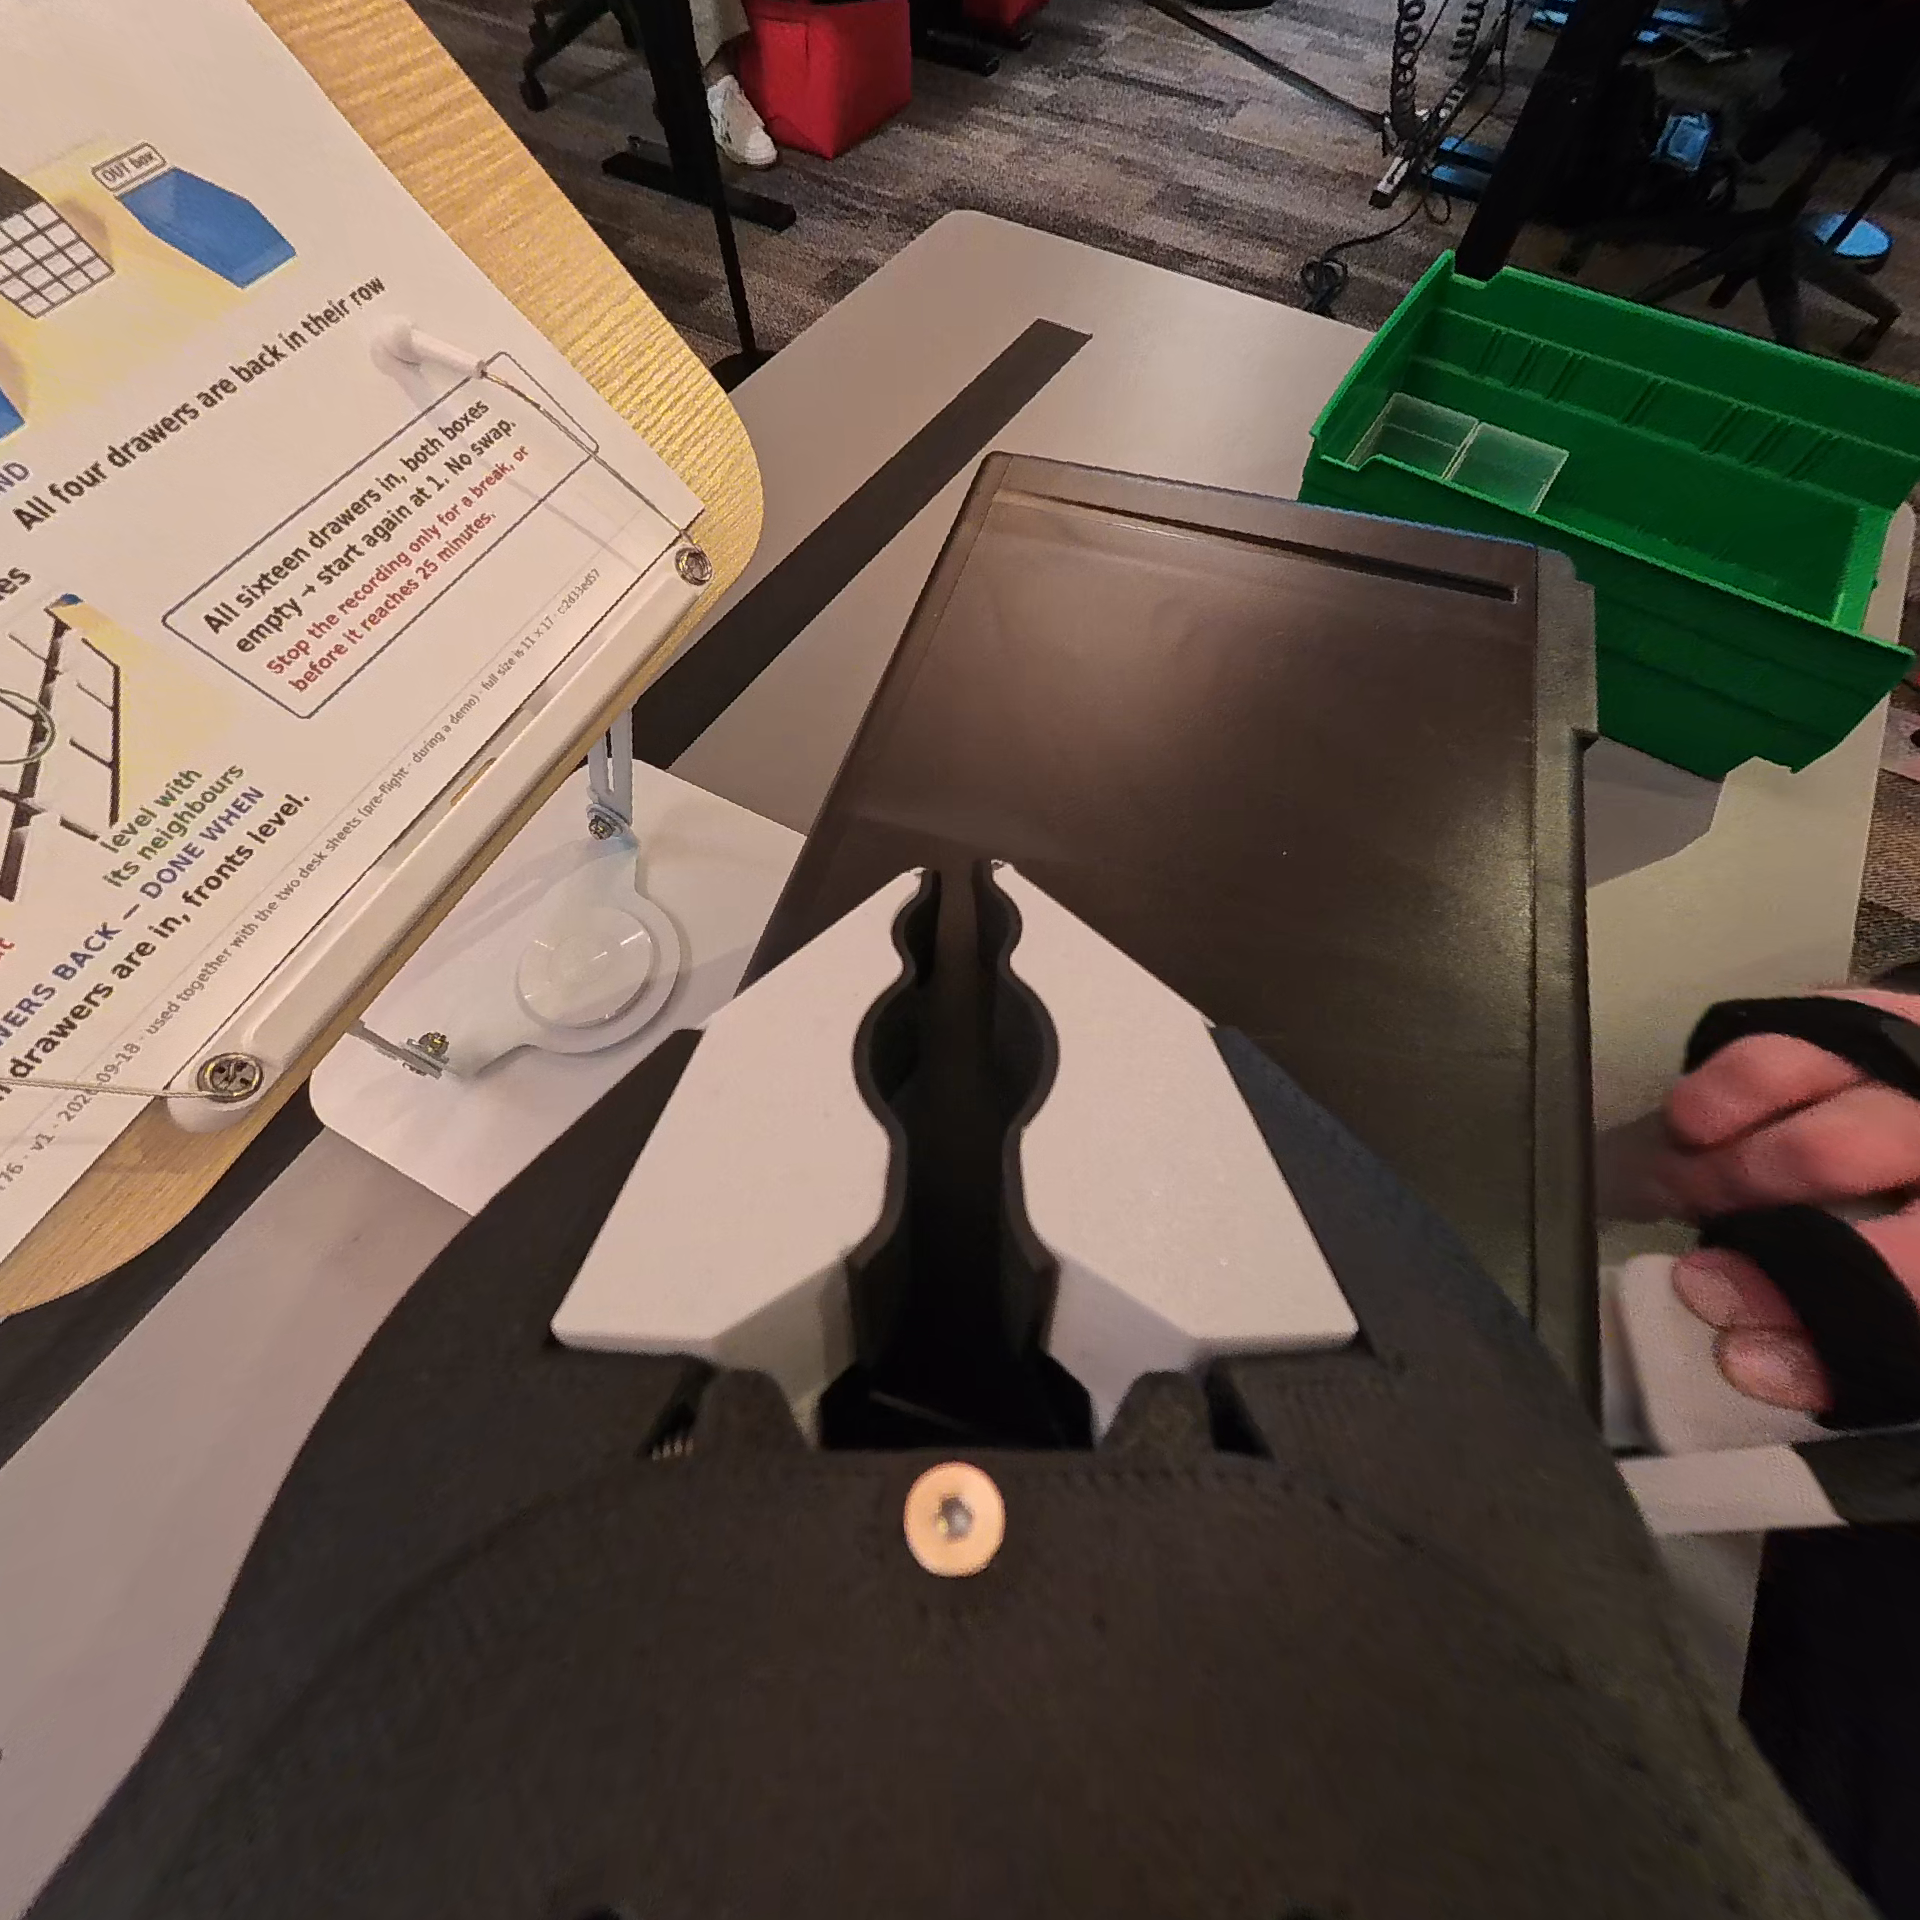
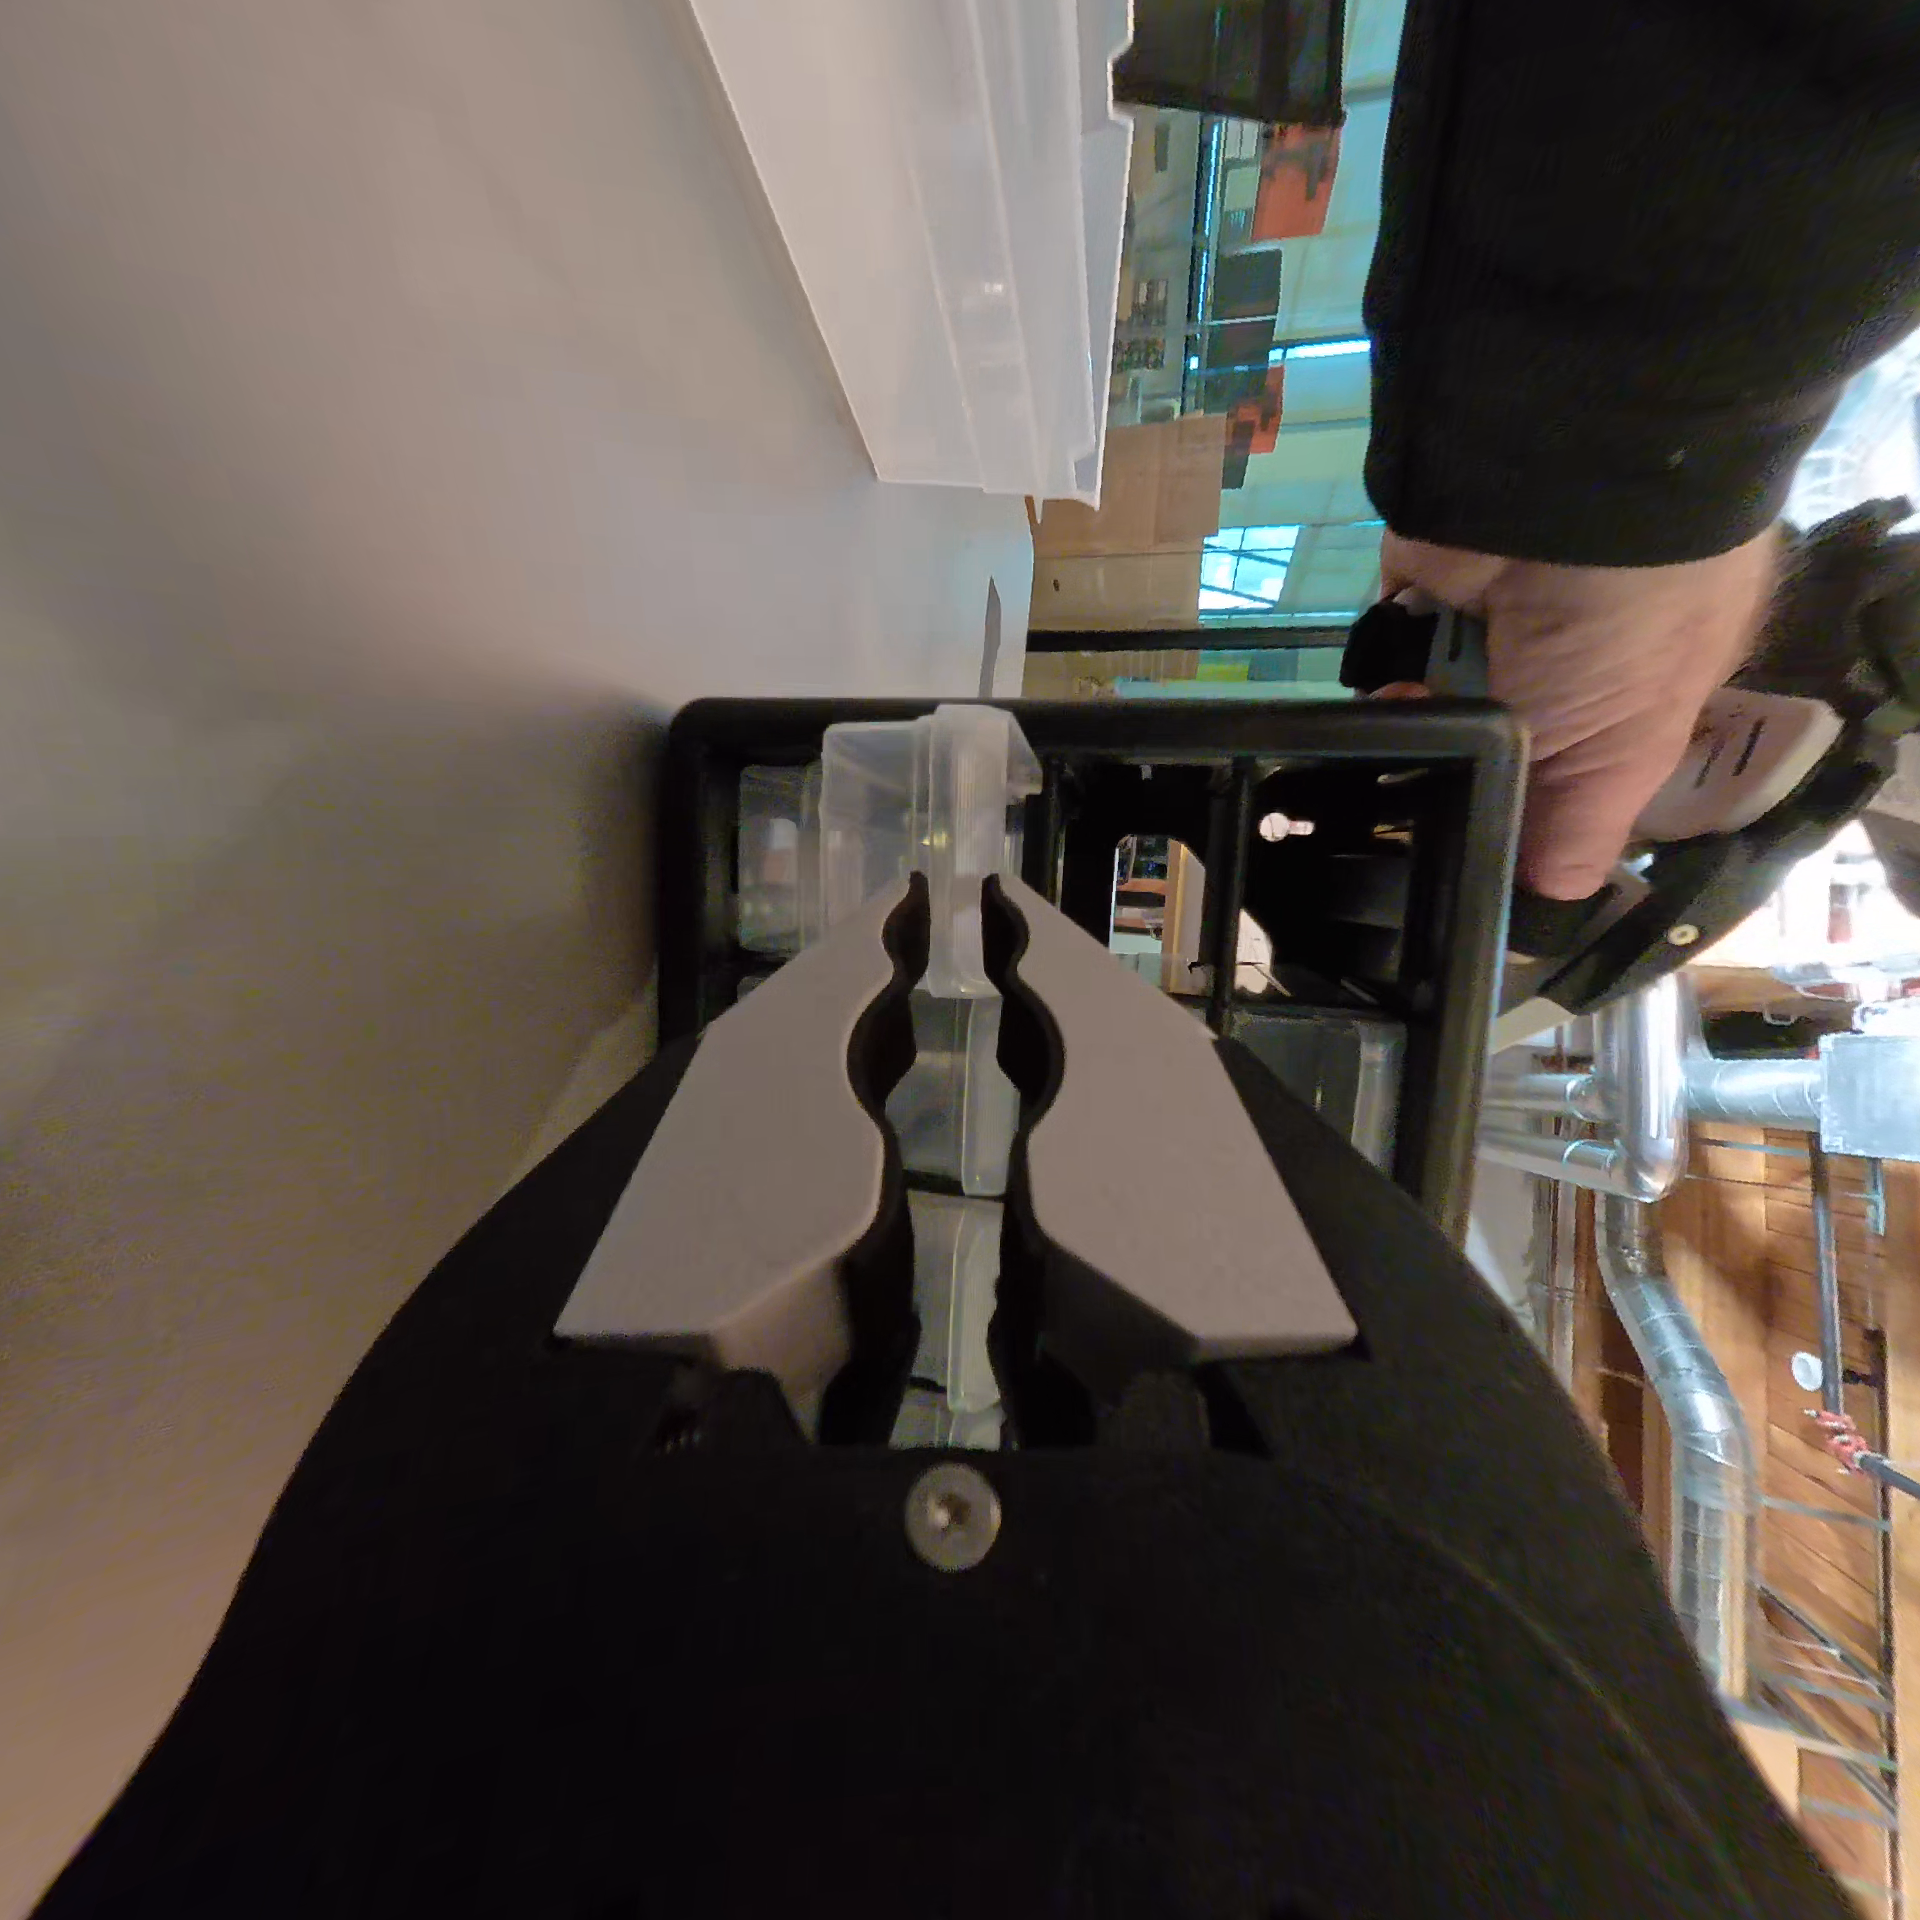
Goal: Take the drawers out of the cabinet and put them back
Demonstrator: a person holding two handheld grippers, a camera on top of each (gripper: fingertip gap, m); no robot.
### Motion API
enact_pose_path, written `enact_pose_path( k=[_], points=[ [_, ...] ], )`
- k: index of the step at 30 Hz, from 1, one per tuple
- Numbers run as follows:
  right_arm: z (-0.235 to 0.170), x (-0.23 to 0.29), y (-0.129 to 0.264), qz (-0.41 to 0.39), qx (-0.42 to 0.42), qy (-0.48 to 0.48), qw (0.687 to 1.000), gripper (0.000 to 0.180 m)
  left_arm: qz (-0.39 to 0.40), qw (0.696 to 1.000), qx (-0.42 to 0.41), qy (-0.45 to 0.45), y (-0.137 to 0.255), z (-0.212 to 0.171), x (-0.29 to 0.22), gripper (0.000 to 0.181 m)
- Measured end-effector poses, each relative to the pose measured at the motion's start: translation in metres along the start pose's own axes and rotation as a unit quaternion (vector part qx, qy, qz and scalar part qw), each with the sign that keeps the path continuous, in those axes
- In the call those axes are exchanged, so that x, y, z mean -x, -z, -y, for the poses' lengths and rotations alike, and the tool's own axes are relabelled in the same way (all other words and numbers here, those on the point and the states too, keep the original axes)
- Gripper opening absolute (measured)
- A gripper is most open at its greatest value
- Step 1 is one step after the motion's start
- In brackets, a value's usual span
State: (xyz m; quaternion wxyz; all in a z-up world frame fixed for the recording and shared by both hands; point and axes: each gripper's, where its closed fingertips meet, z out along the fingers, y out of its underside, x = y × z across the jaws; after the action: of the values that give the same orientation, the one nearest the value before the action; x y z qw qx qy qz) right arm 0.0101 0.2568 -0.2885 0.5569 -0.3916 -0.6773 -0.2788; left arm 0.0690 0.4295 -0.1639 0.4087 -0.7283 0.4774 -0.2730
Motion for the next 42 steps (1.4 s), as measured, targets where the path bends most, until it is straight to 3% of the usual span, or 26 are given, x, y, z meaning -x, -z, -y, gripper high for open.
enact_pose_path(
  k=[9,29,36,42],
  points=[
    [0.025,0.004,0.046,-0.017,-0.022,-0.001,1.000,0.006,0.002,1.000,0.001,0.002,0.000,0.000,0.000,0.006],
    [0.026,0.008,0.085,-0.032,-0.035,-0.028,0.999,0.001,0.005,1.000,0.003,0.003,-0.001,0.000,0.001,0.005],
    [-0.005,0.036,0.103,0.057,-0.030,-0.072,0.995,0.005,0.005,1.000,0.002,0.002,-0.001,0.000,0.001,0.005],
    [-0.072,0.079,0.140,0.193,0.053,-0.113,0.973,0.007,0.005,1.000,0.002,0.002,-0.001,0.000,0.000,0.005]
  ],
)
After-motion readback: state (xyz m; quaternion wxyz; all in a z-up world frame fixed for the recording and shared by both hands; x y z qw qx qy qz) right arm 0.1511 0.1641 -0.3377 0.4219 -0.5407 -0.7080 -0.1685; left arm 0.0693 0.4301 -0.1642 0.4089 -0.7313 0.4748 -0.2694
